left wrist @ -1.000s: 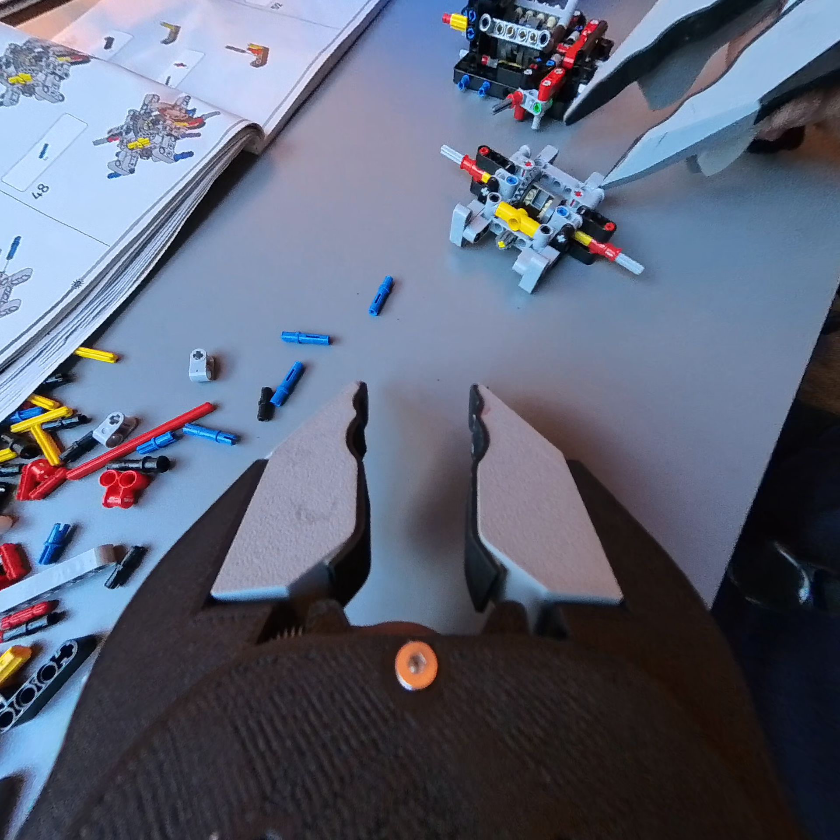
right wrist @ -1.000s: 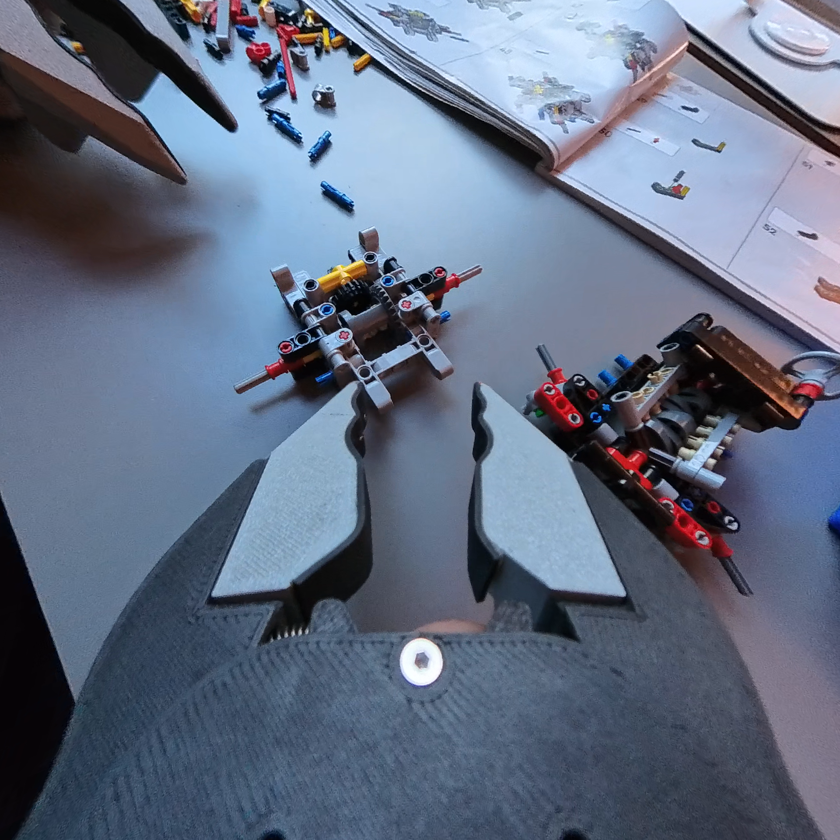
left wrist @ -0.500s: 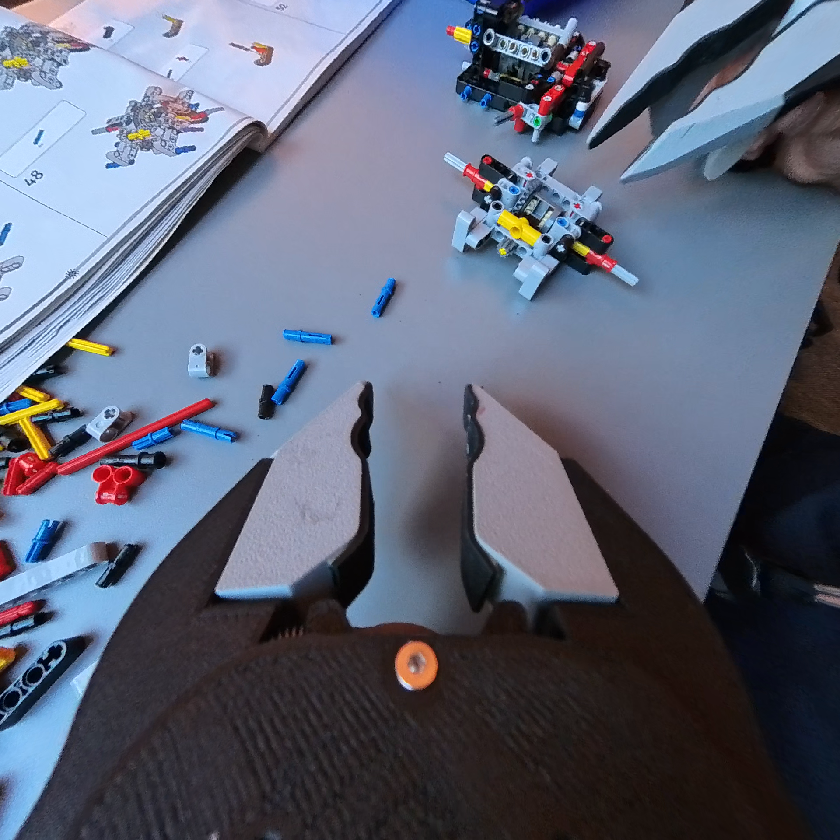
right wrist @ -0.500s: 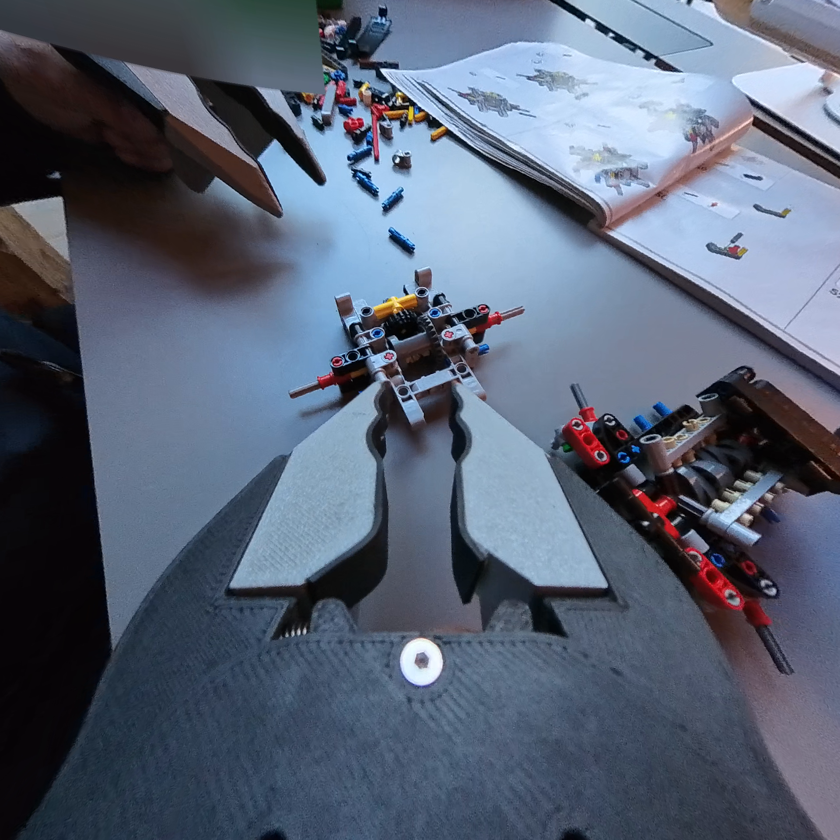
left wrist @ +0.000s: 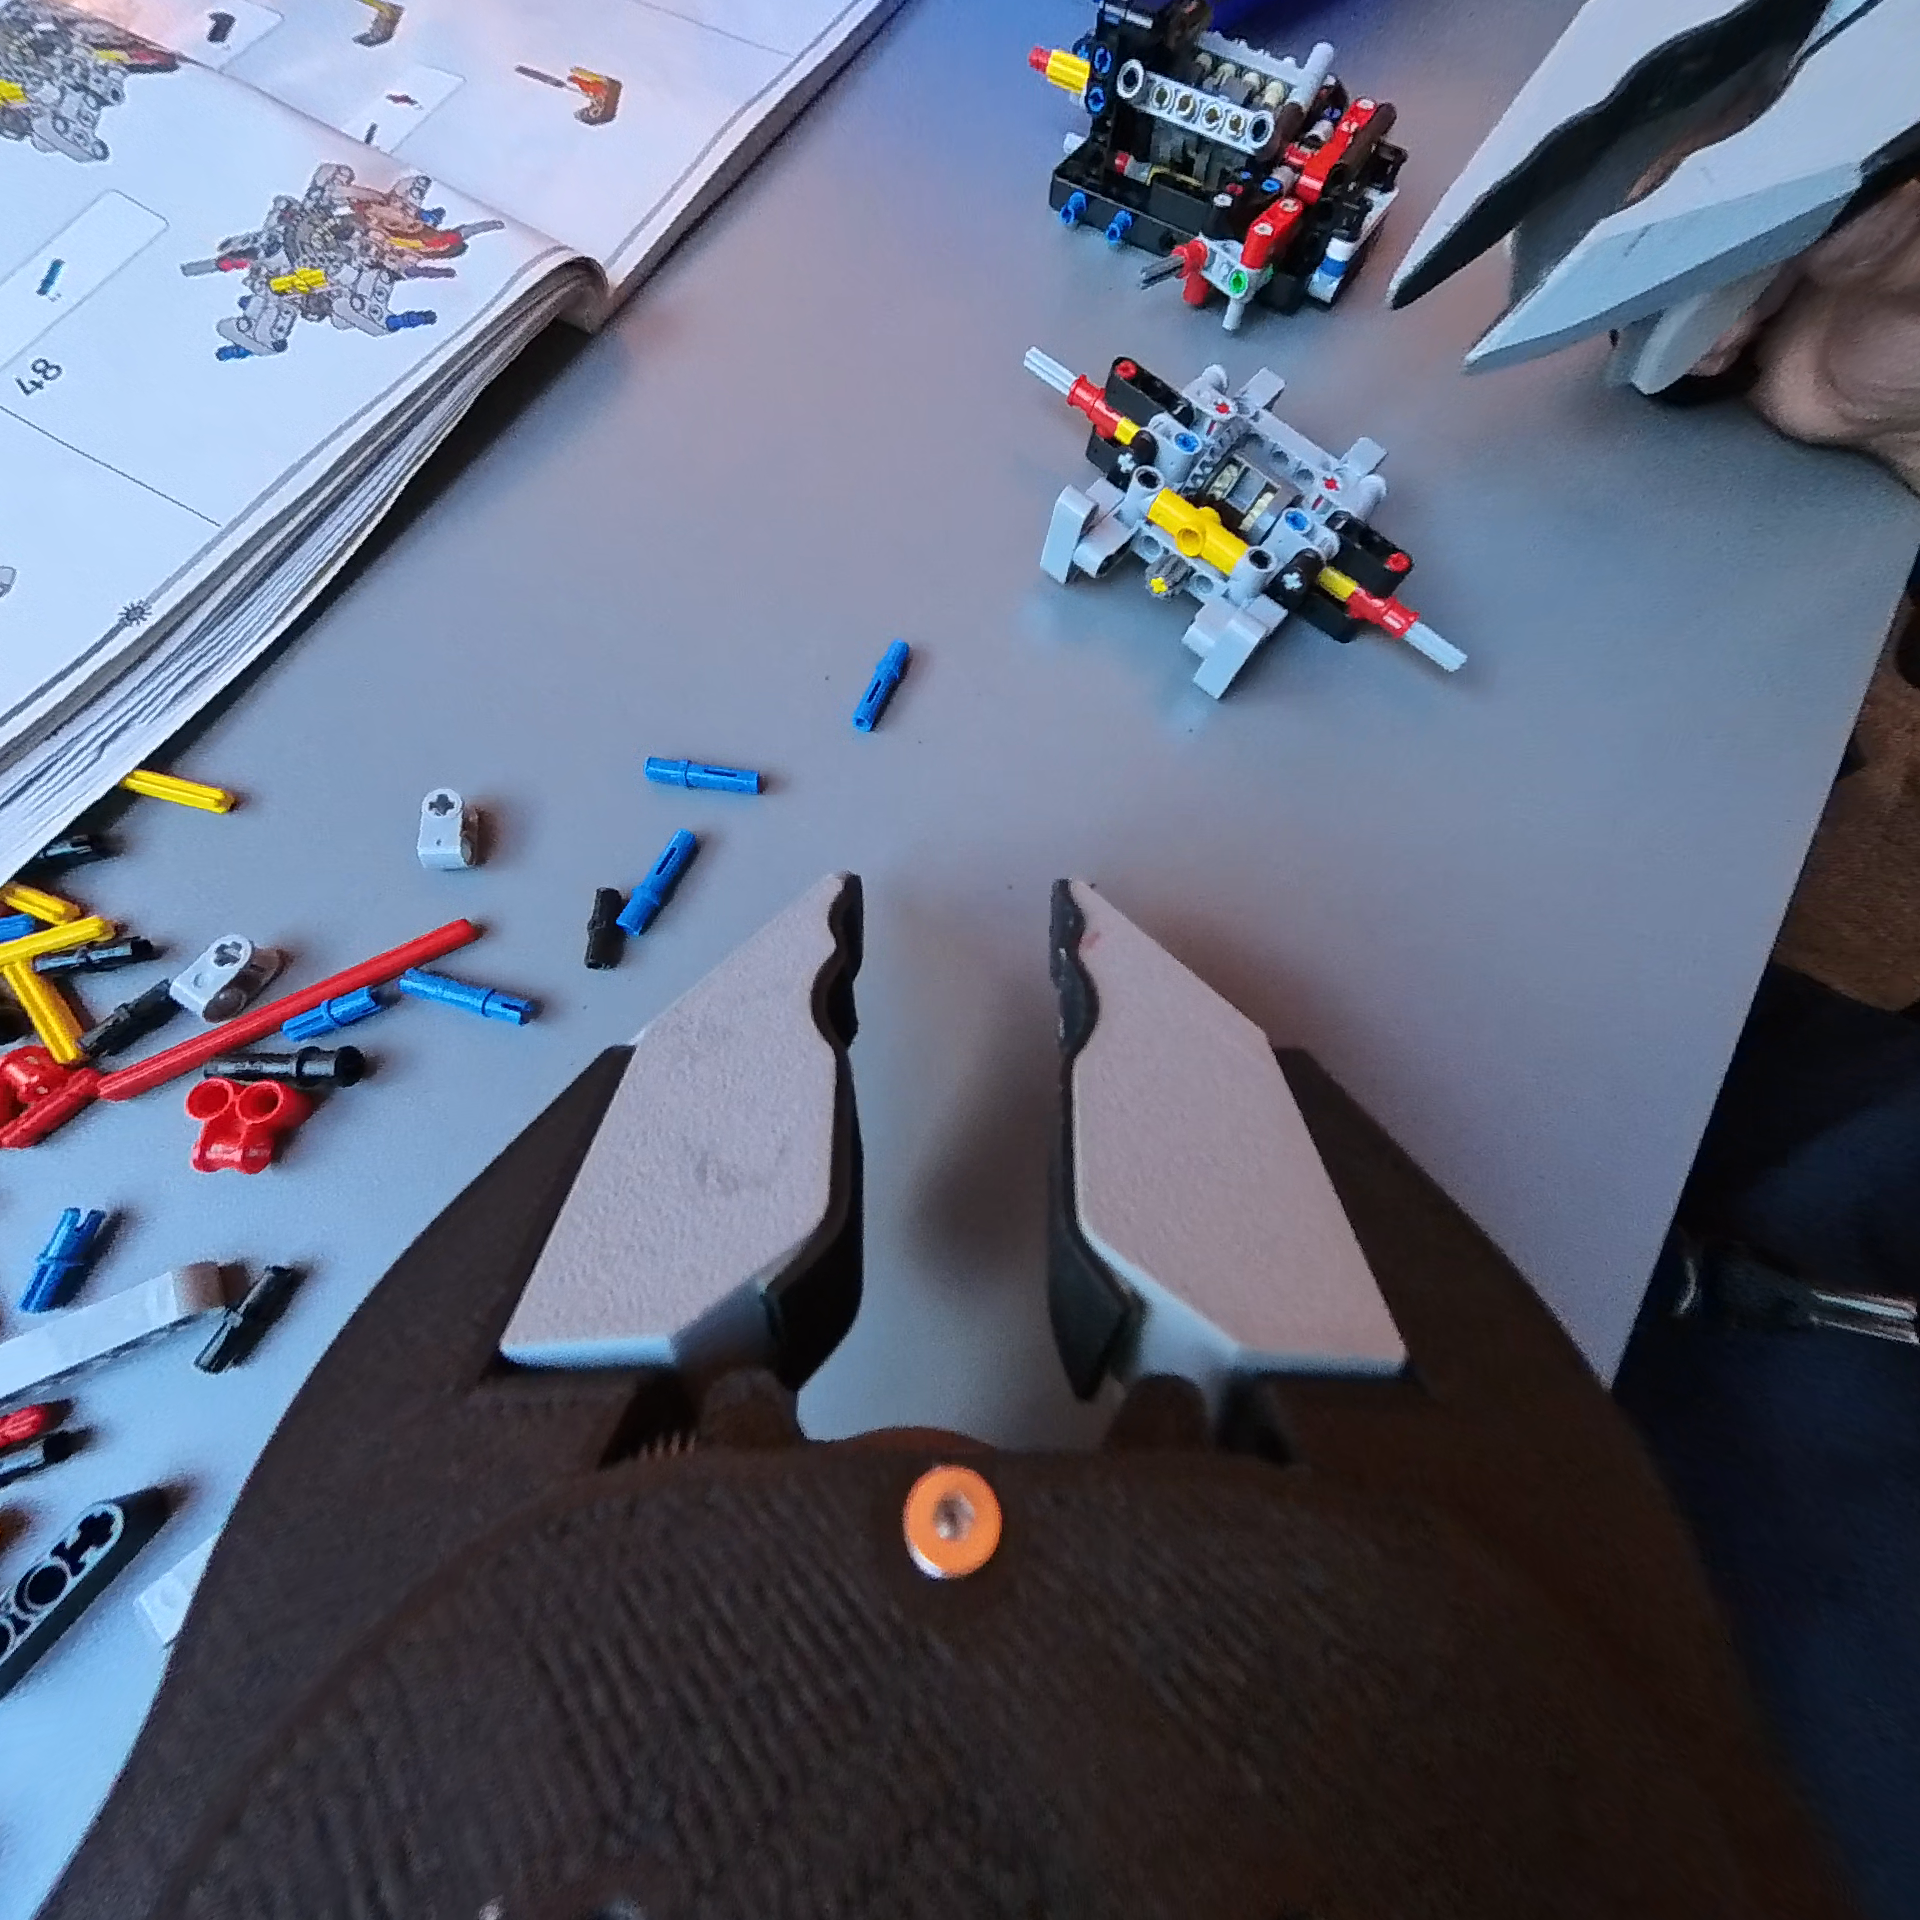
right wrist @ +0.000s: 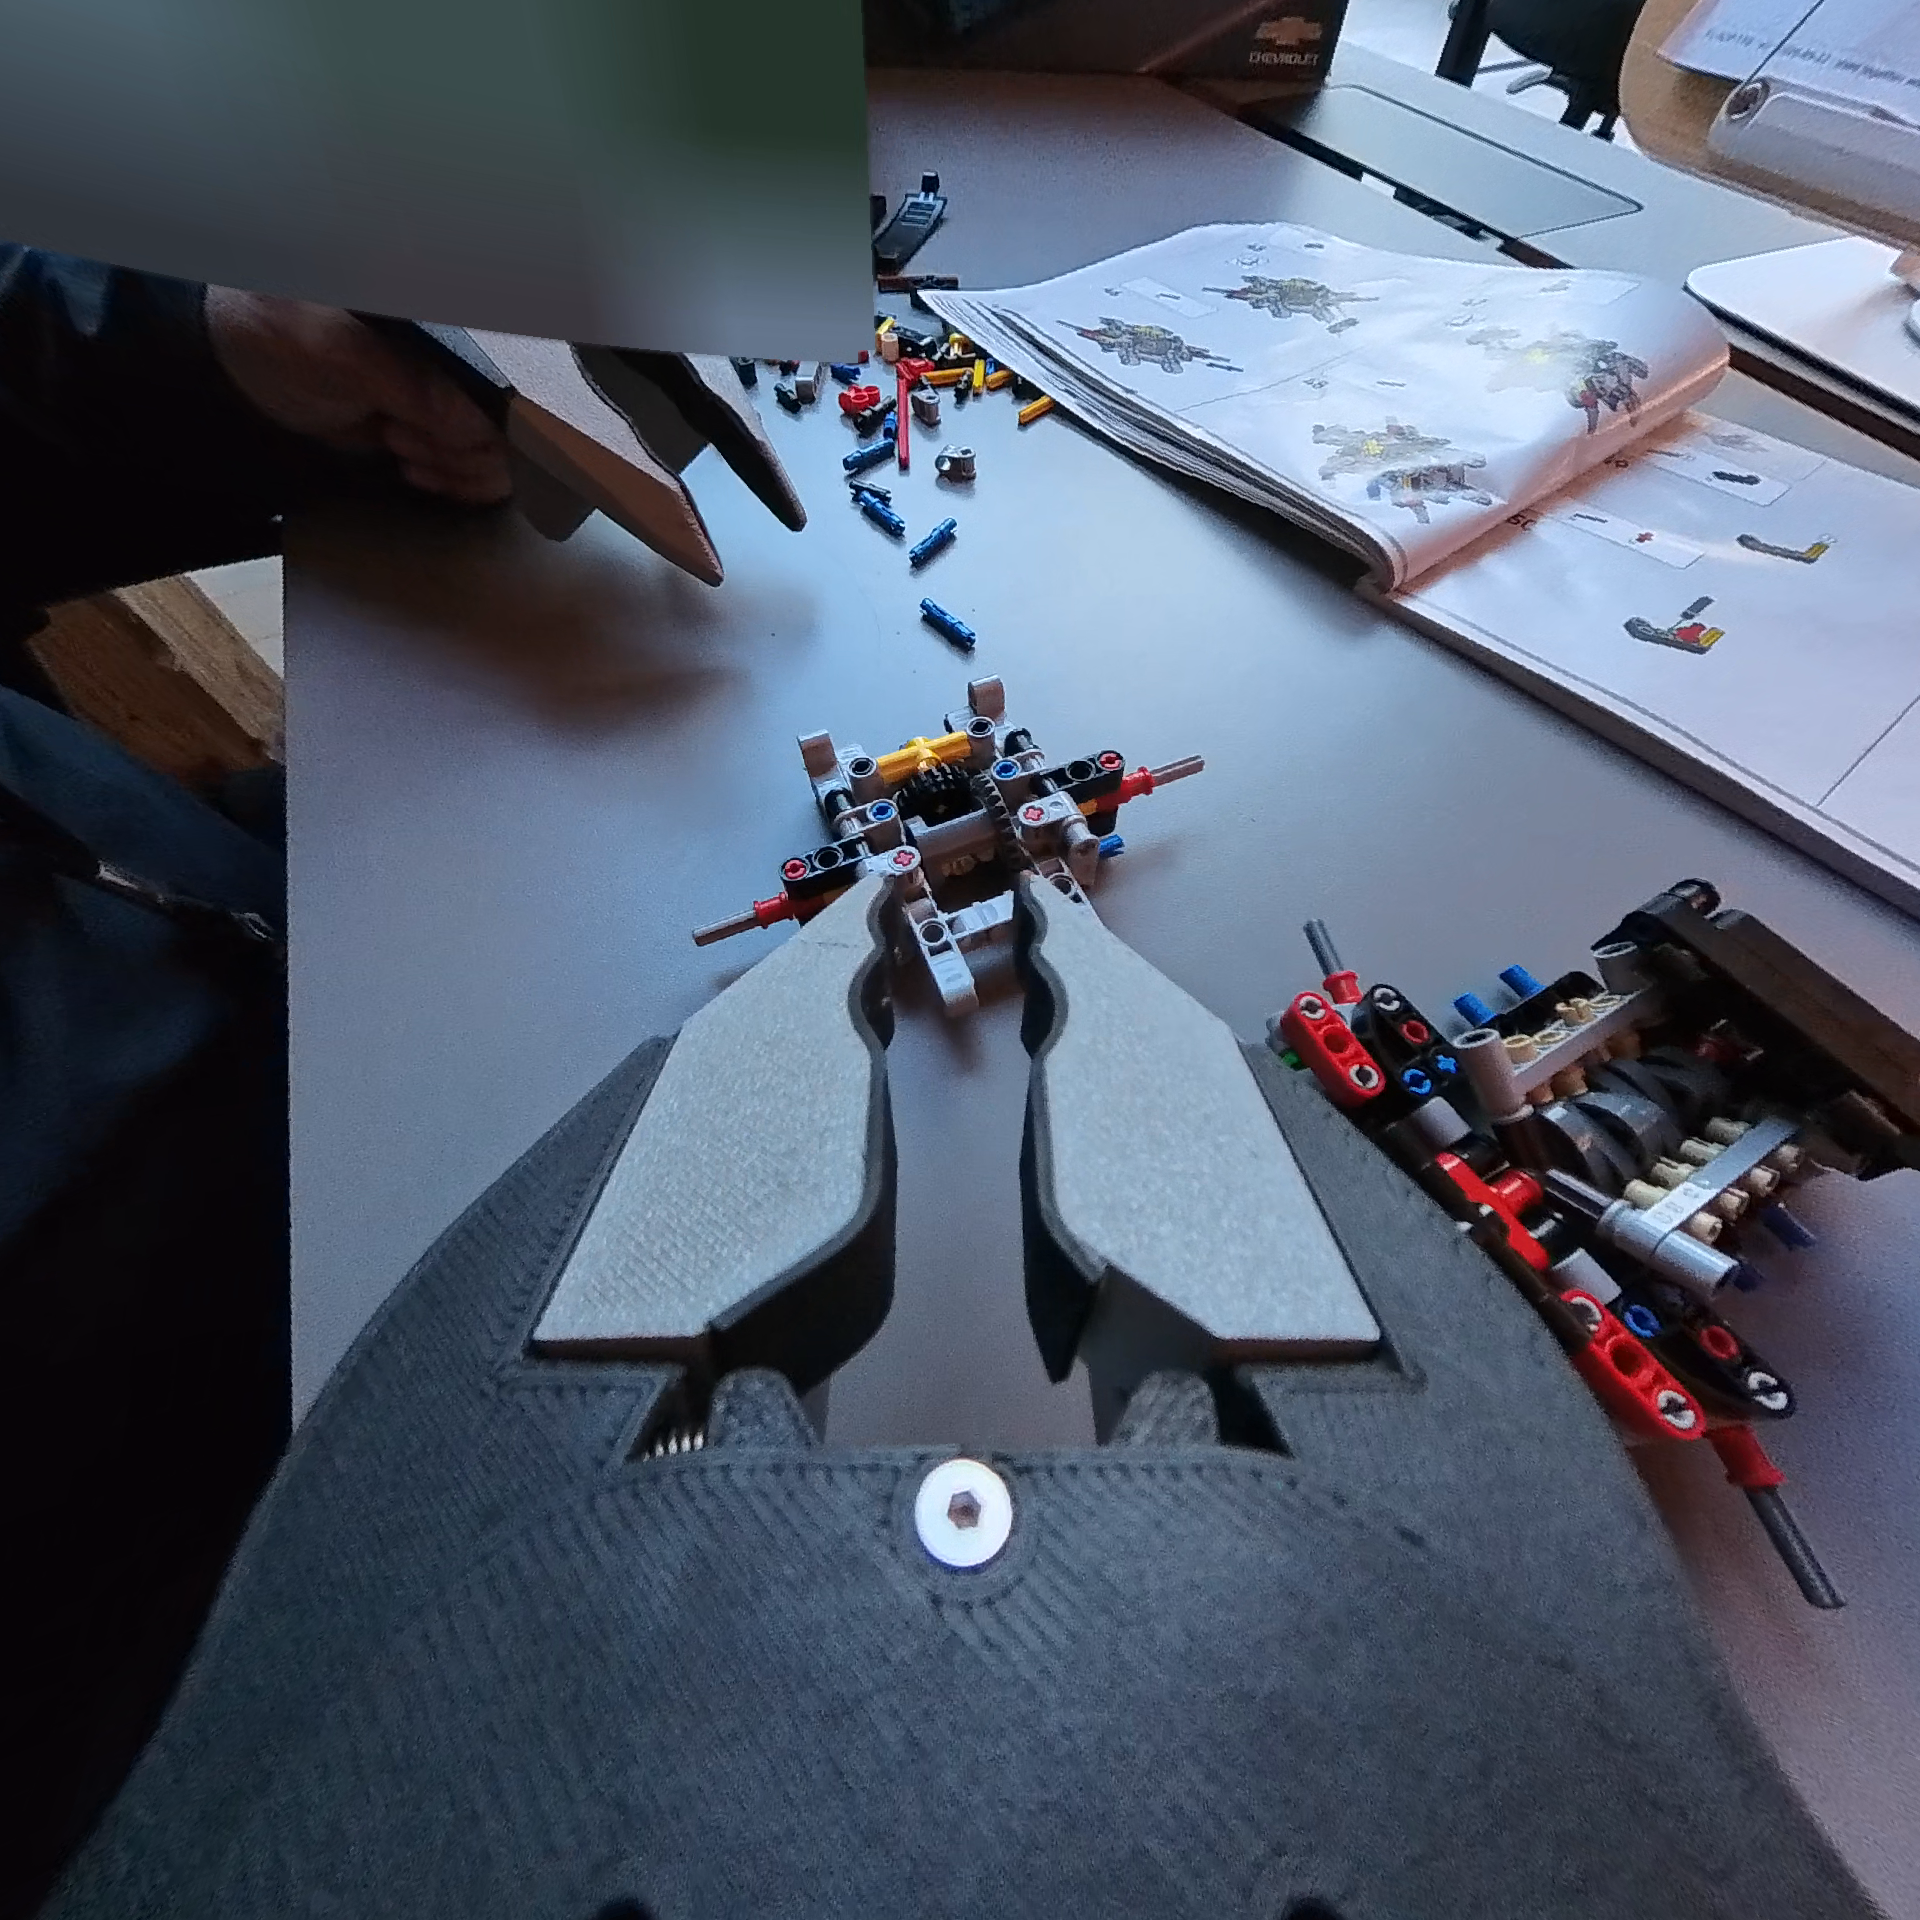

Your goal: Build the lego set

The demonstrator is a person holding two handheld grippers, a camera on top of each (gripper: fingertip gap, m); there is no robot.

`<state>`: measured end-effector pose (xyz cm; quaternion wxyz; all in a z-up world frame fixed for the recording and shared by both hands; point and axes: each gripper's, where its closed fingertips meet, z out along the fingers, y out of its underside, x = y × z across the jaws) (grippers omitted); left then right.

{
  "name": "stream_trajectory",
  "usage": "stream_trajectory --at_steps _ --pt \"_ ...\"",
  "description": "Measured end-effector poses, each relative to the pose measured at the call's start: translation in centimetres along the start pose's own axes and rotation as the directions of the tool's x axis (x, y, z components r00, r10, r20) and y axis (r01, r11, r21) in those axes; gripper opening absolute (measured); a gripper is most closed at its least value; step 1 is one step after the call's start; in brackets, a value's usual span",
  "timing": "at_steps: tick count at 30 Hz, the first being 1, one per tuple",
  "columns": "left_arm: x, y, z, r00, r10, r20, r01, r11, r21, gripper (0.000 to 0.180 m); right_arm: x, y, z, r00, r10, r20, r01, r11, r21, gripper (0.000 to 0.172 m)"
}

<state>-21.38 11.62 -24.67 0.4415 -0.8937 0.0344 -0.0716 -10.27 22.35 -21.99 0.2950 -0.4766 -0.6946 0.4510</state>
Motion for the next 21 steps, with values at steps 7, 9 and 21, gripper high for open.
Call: stream_trajectory --at_steps 7,9,21 --pt "0.02 -0.04 0.06 1.0 0.003 0.0 -0.003 1.0 0.0 0.033 0.0 -0.09 -0.05 1.0 -0.003 -0.002 0.003 1.0 0.006 0.017" --pt "0.06 -0.08 0.1 1.0 0.002 -0.003 -0.002 1.0 0.0 0.032 -0.01 -0.08 -0.05 1.0 -0.005 -0.003 0.005 1.0 0.006 0.017" --pt "0.24 -0.05 0.17 1.0 0.007 -0.014 -0.007 1.0 -0.004 0.032 0.03 -0.1 0.01 1.0 -0.022 -0.021 0.022 1.0 0.005 0.018"
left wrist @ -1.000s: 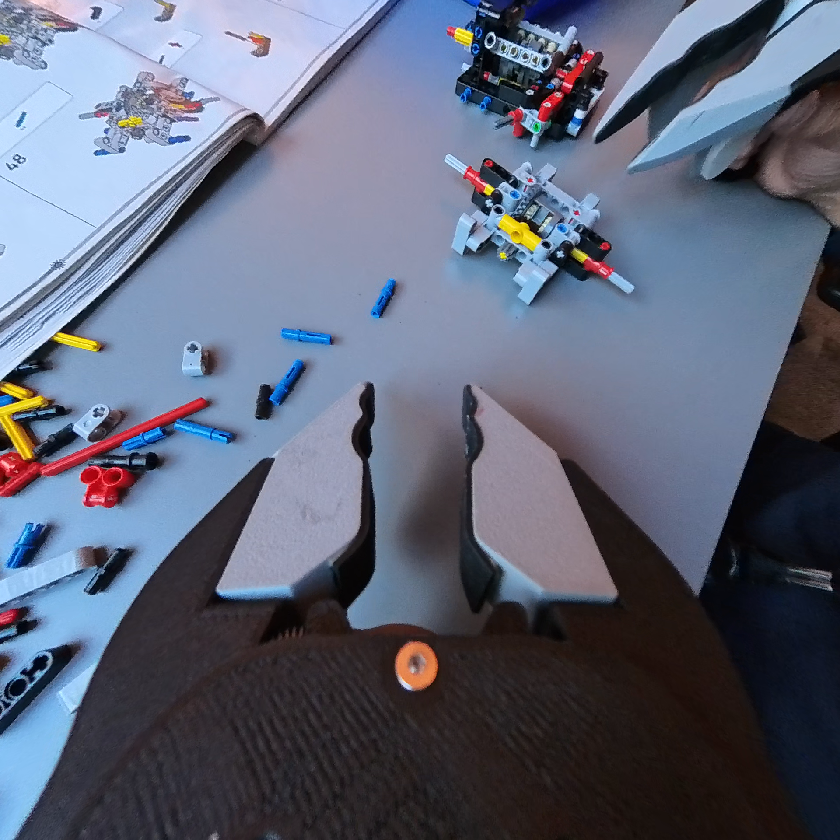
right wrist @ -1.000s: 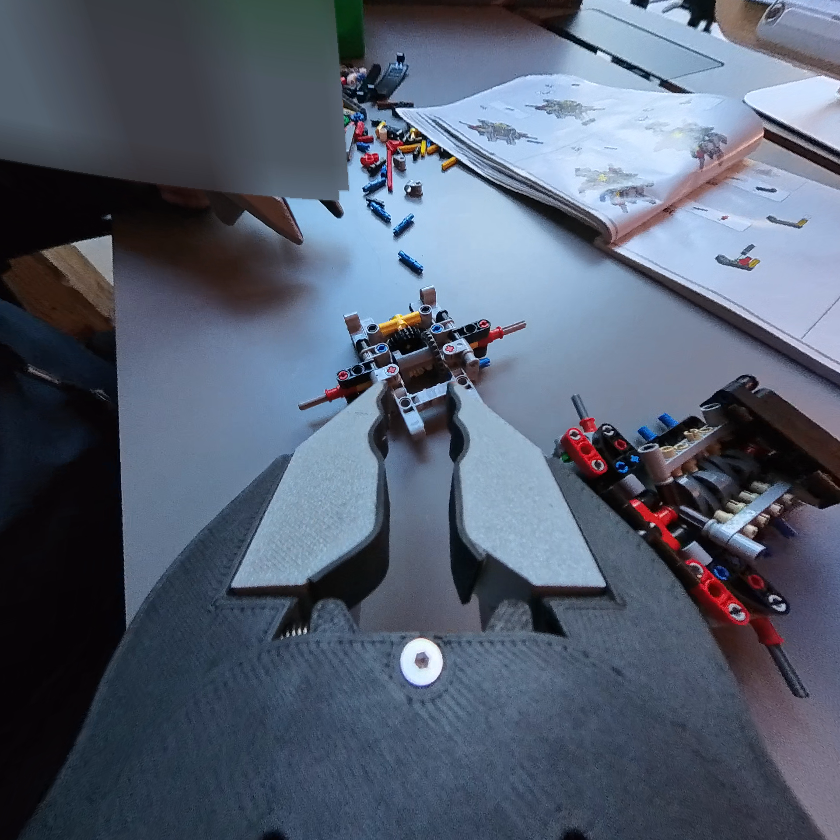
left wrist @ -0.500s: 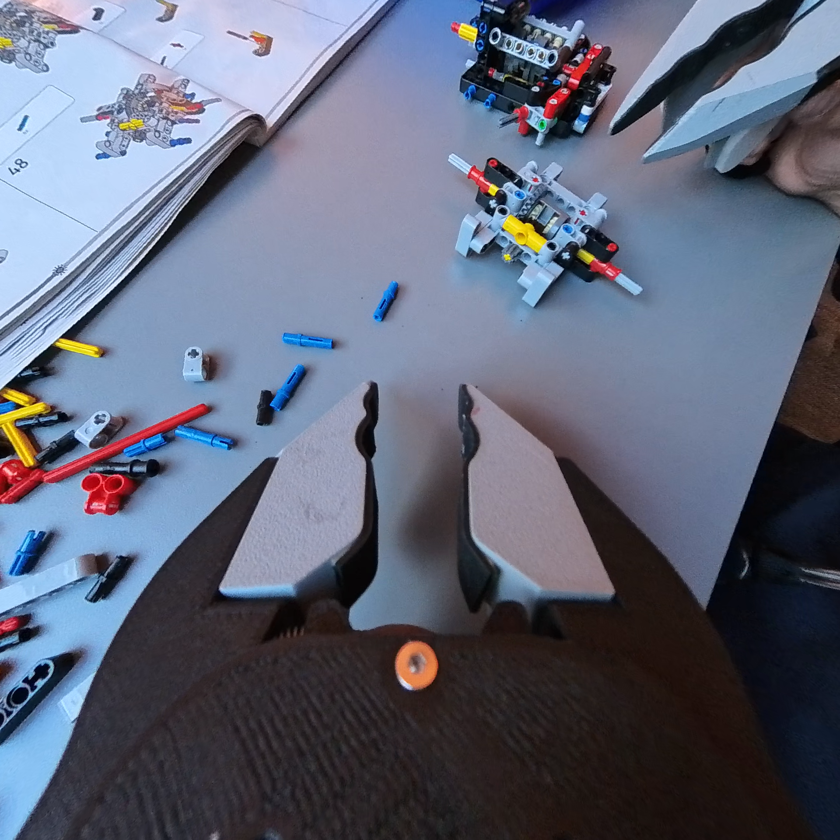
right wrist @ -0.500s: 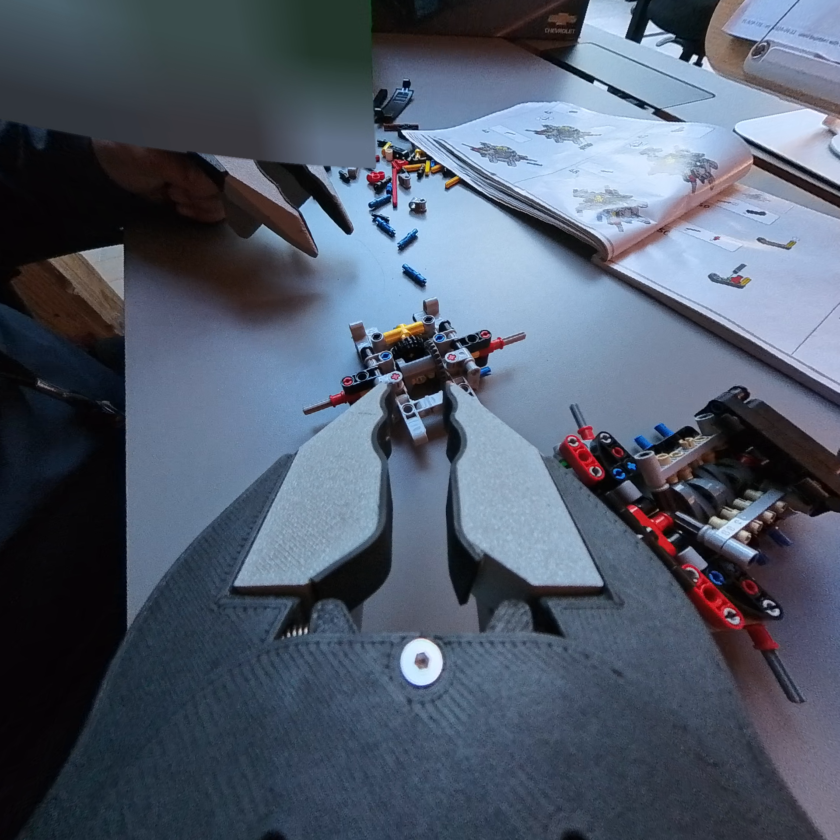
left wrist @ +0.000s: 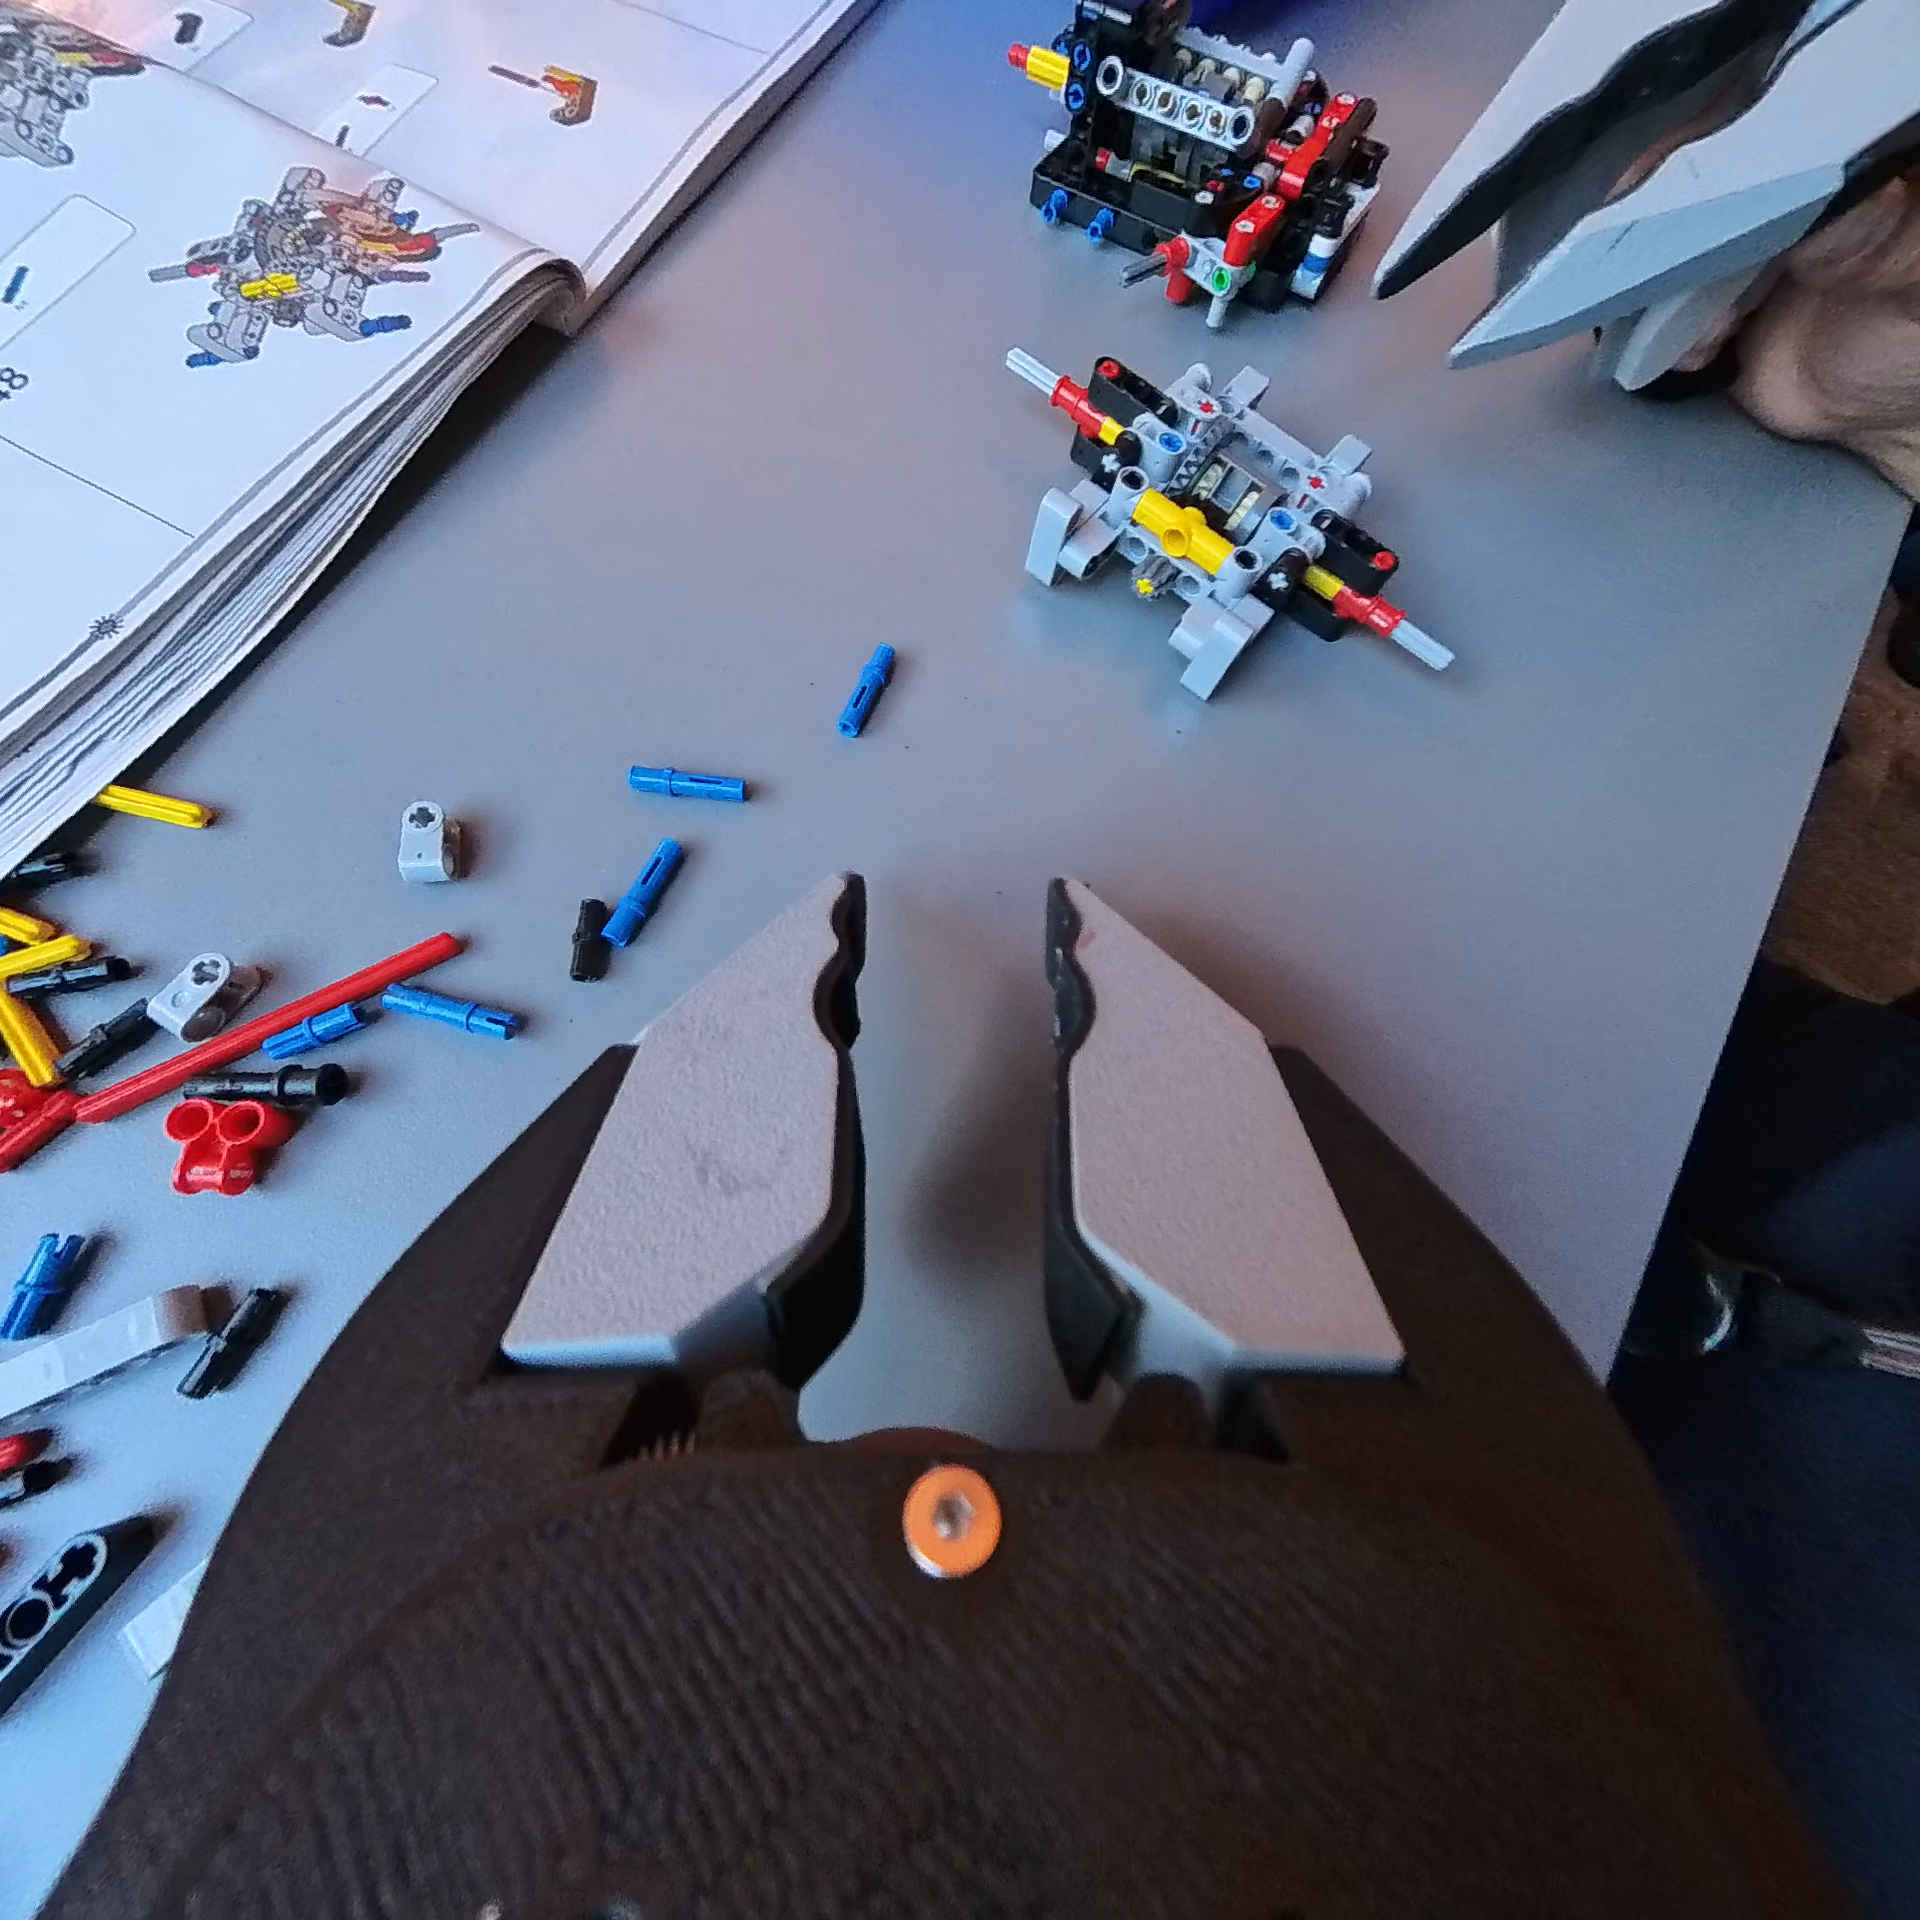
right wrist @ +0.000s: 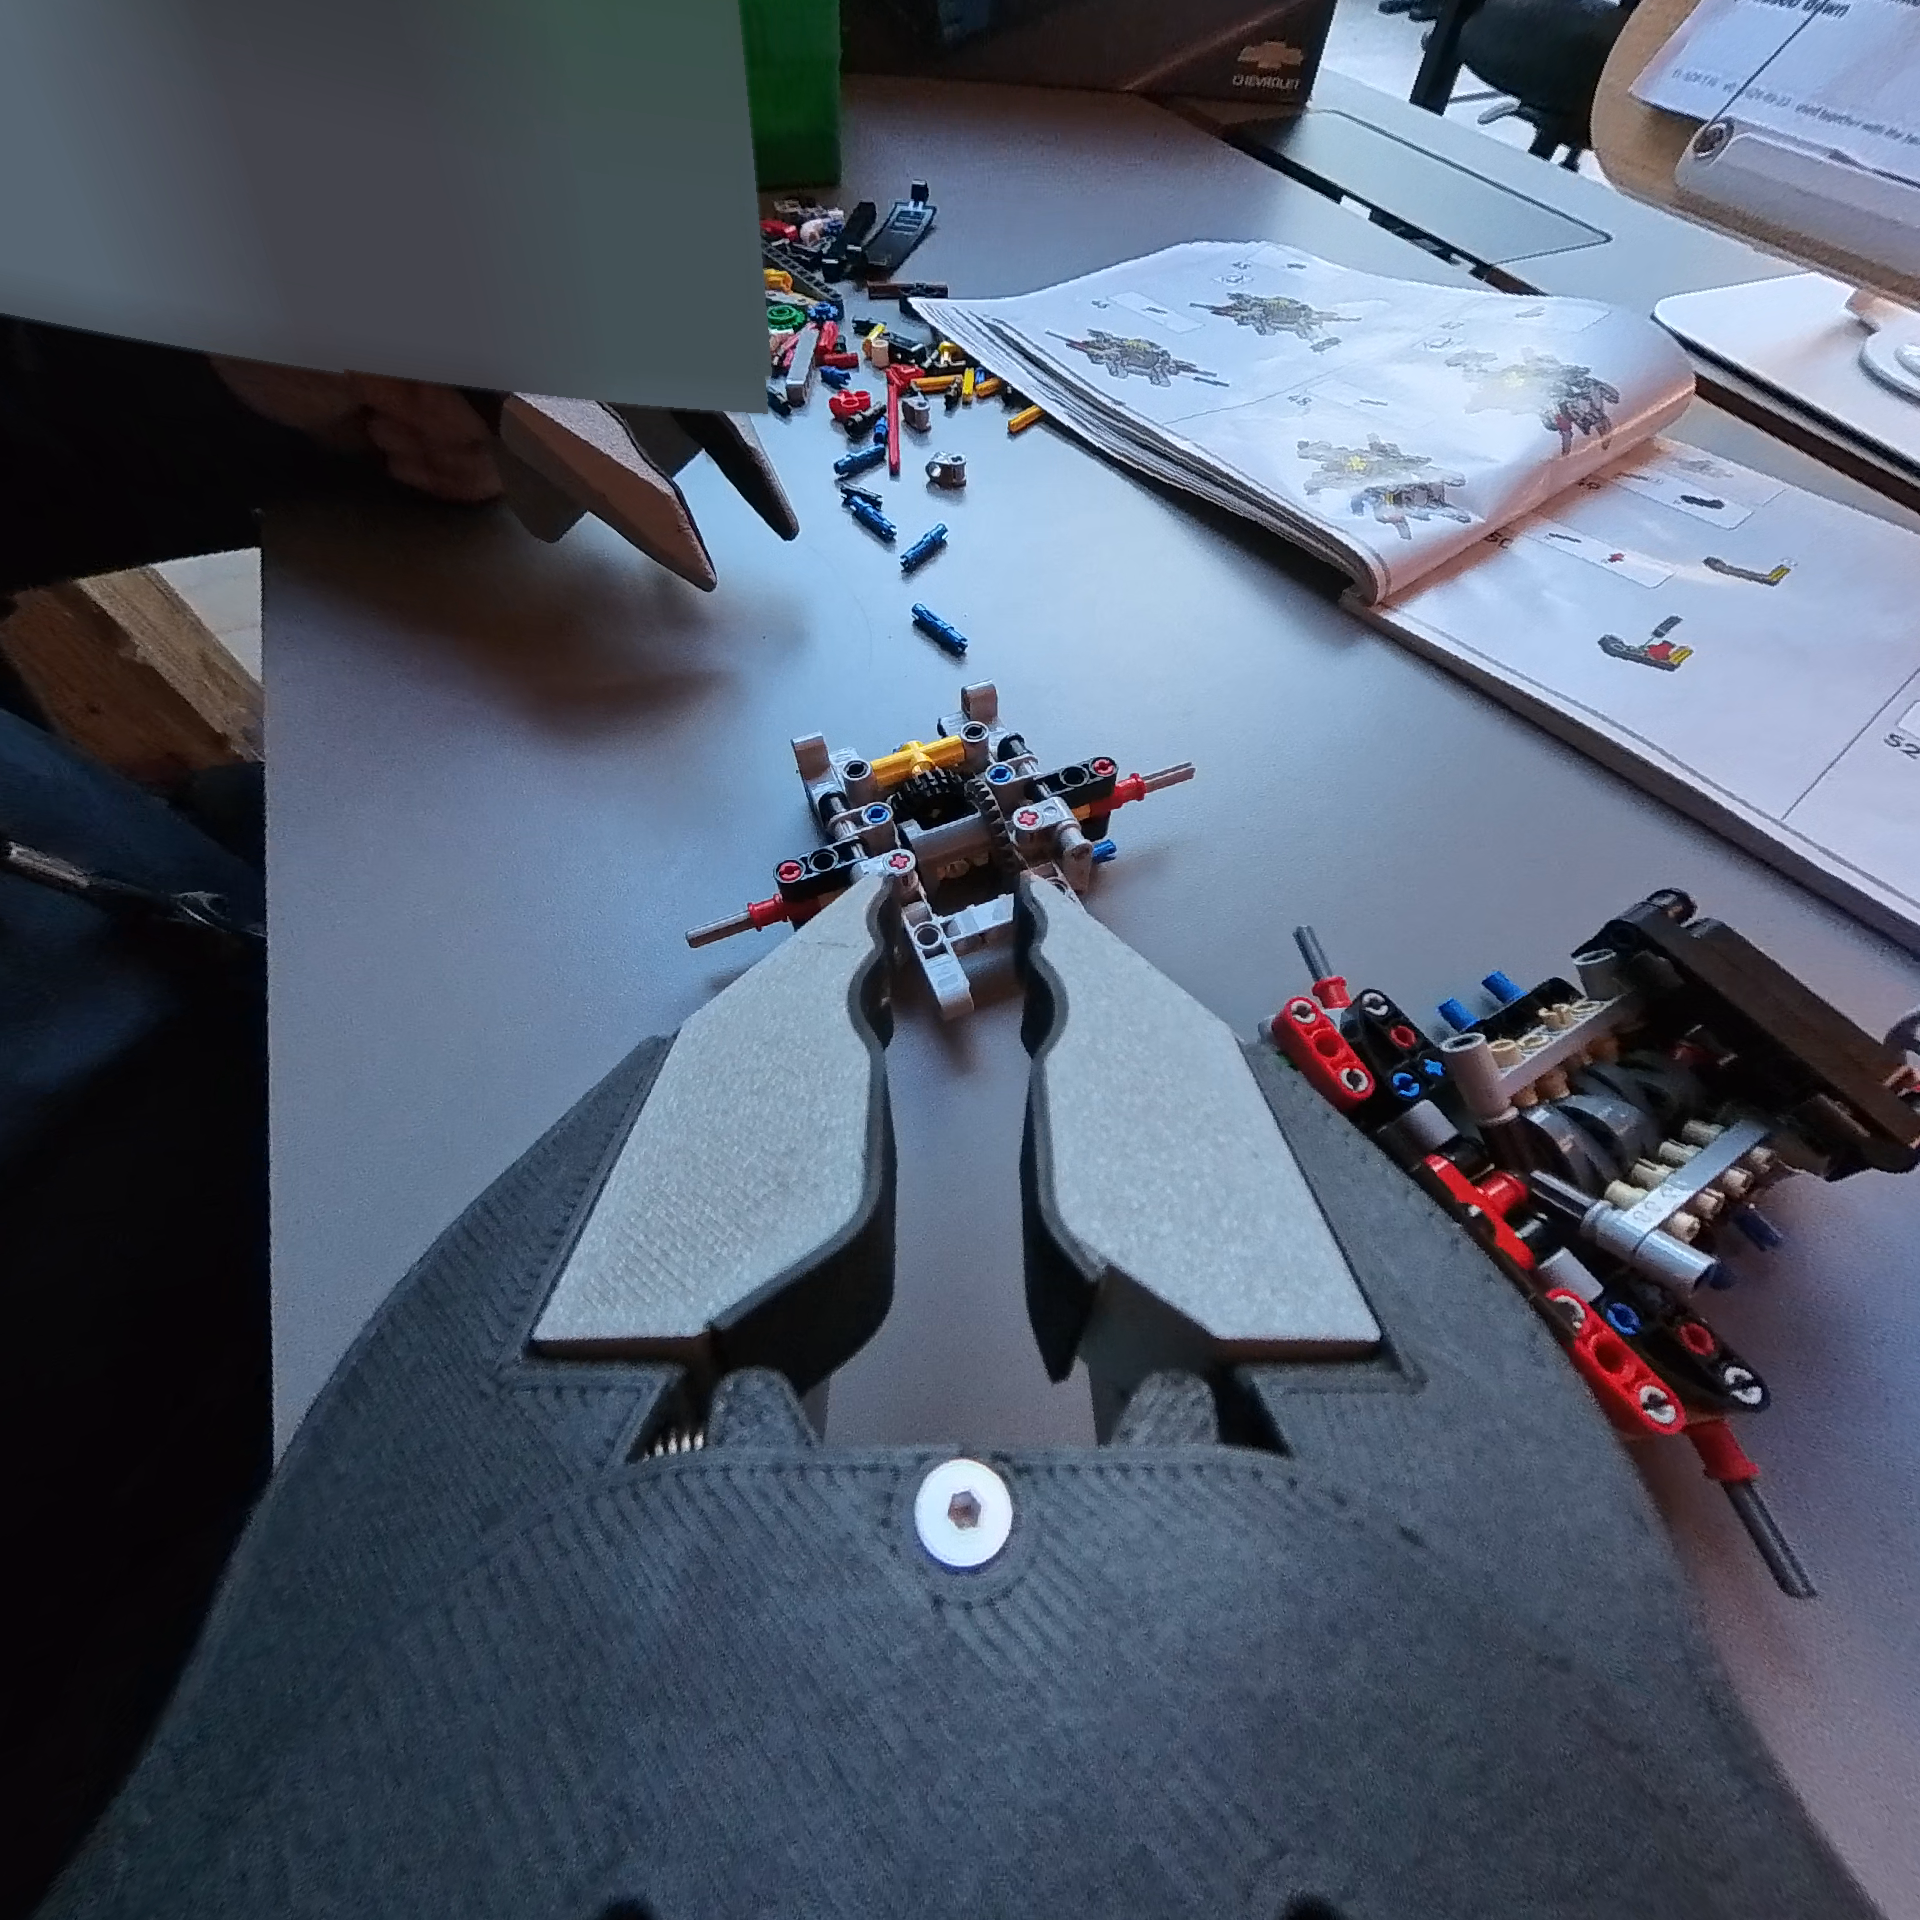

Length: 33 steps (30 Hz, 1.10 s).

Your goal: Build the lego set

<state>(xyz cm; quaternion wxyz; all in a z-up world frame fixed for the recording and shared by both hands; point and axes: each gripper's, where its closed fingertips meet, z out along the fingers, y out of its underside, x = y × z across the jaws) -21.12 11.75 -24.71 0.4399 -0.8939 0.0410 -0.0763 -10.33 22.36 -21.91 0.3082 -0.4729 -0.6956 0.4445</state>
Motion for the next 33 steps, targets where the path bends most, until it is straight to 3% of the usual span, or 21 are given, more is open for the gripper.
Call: stream_trajectory --at_steps 14,18,29,33 --pt "-0.1 0.1 0.1 1.0 0.0 0.002 0.0 1.0 -0.008 0.033 0.1 -0.1 0.0 1.0 -0.013 -0.021 0.014 1.0 0.007 0.017" --pt "0.0 0.1 0.0 1.0 -0.002 -0.003 0.002 1.0 -0.005 0.032 -0.2 -1.2 0.0 0.998 -0.026 -0.05 0.03 0.997 0.065 0.017" --pt "0.2 0.0 0.0 1.0 0.006 -0.013 -0.006 1.0 0.001 0.032 -3.9 -4.8 4.3 0.995 -0.096 -0.009 0.097 0.995 0.033 0.014" --pt "0.3 0.0 0.0 1.0 0.007 -0.02 -0.007 1.0 0.002 0.032 -4.7 -4.6 5.8 0.993 -0.118 0.025 0.119 0.993 -0.021 0.014"
